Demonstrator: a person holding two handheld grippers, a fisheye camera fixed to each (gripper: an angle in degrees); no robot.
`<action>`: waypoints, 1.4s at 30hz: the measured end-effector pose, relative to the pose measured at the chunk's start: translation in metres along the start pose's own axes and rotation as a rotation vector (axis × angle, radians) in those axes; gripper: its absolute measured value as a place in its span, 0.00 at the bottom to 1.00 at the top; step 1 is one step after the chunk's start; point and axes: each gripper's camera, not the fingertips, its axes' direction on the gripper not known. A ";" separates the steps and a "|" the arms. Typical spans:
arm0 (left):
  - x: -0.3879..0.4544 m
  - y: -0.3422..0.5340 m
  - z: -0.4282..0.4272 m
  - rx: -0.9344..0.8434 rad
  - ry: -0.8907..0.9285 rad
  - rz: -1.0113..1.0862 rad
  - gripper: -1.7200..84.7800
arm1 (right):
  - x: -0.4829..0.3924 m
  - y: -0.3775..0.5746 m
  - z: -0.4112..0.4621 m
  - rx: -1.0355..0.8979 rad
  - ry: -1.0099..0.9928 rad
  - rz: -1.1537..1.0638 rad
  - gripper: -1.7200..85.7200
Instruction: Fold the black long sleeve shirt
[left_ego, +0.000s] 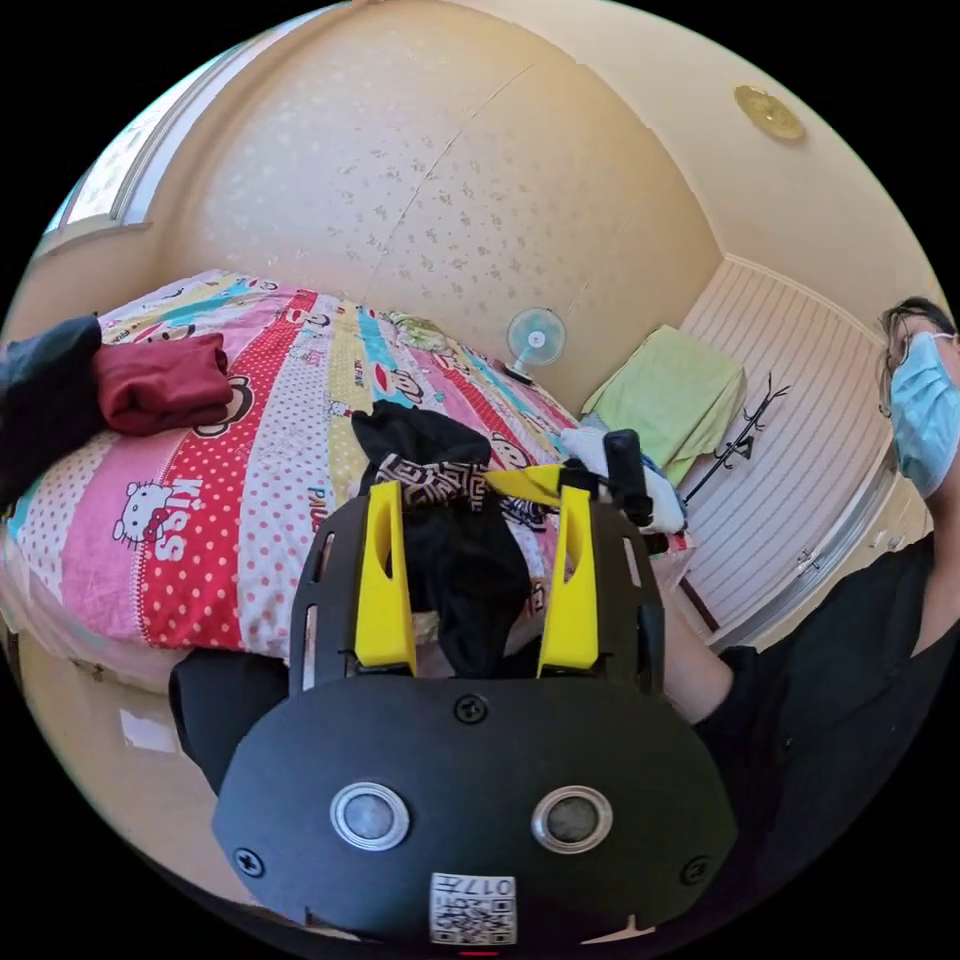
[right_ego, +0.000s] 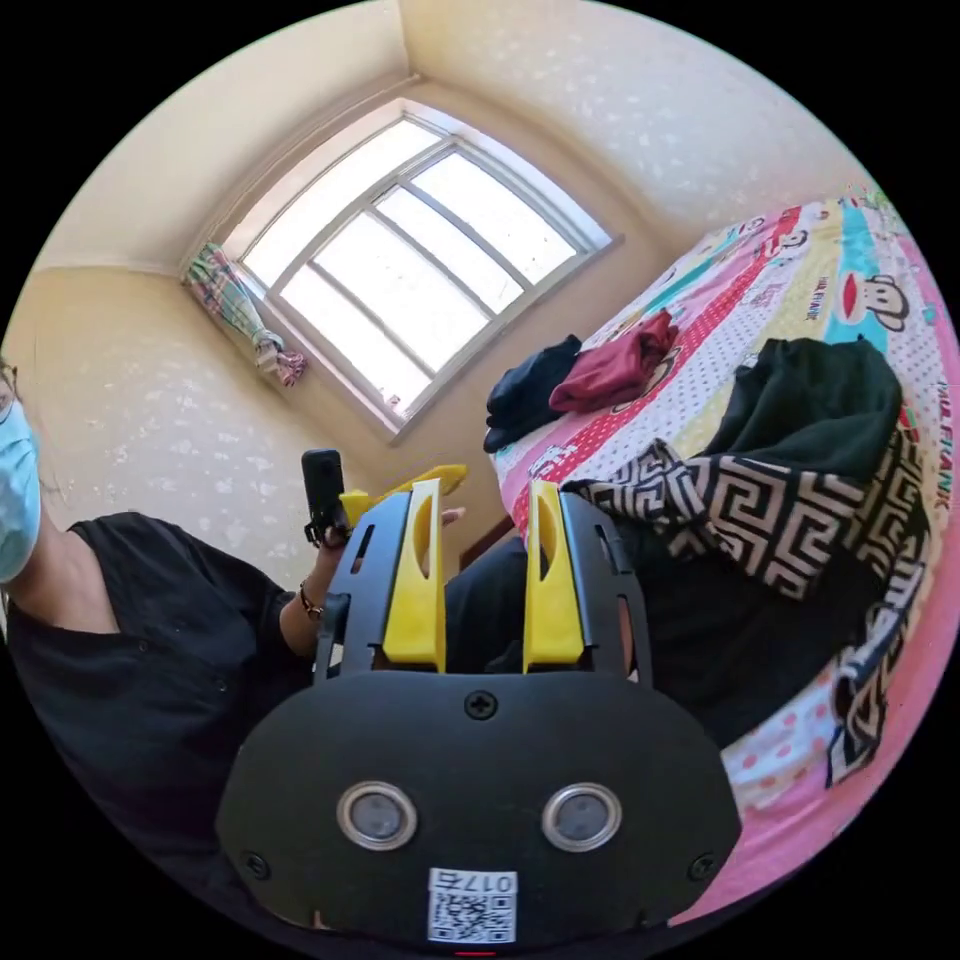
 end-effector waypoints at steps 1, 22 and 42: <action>-0.002 0.000 0.004 -0.010 -0.007 -0.008 0.26 | 0.000 0.012 -0.016 0.035 0.053 0.024 0.17; -0.068 -0.050 -0.028 0.155 -0.393 -0.149 0.07 | -0.001 0.134 -0.020 0.294 0.214 0.014 0.16; -0.175 0.011 -0.101 0.131 -0.284 -0.574 0.22 | -0.048 0.003 0.216 -0.543 0.560 -0.592 0.18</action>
